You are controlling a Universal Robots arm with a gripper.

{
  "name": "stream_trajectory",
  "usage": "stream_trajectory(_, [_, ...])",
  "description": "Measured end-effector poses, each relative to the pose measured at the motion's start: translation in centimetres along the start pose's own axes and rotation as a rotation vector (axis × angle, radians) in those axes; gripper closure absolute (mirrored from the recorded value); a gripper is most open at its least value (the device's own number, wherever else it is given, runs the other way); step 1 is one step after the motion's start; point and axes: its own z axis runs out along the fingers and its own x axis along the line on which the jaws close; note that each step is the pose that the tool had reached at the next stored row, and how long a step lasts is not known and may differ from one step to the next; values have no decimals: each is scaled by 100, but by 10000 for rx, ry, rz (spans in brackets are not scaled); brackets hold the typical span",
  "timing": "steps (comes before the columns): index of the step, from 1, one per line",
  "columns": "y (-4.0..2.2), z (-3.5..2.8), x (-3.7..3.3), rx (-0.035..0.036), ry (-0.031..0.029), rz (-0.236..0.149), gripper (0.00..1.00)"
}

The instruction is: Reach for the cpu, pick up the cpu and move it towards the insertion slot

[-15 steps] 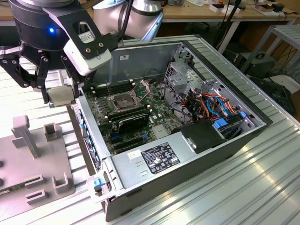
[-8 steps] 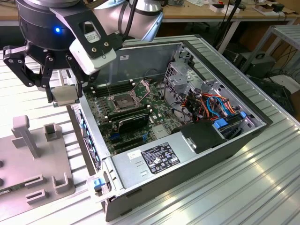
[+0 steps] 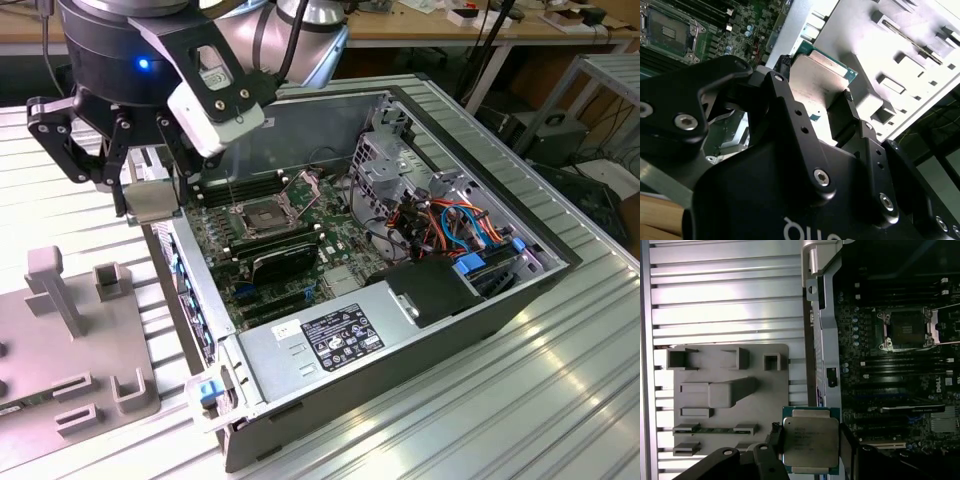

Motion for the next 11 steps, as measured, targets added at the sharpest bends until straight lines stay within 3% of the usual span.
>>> stream_trajectory(11, [3, -1, -68, 0, -1, -1, 45])
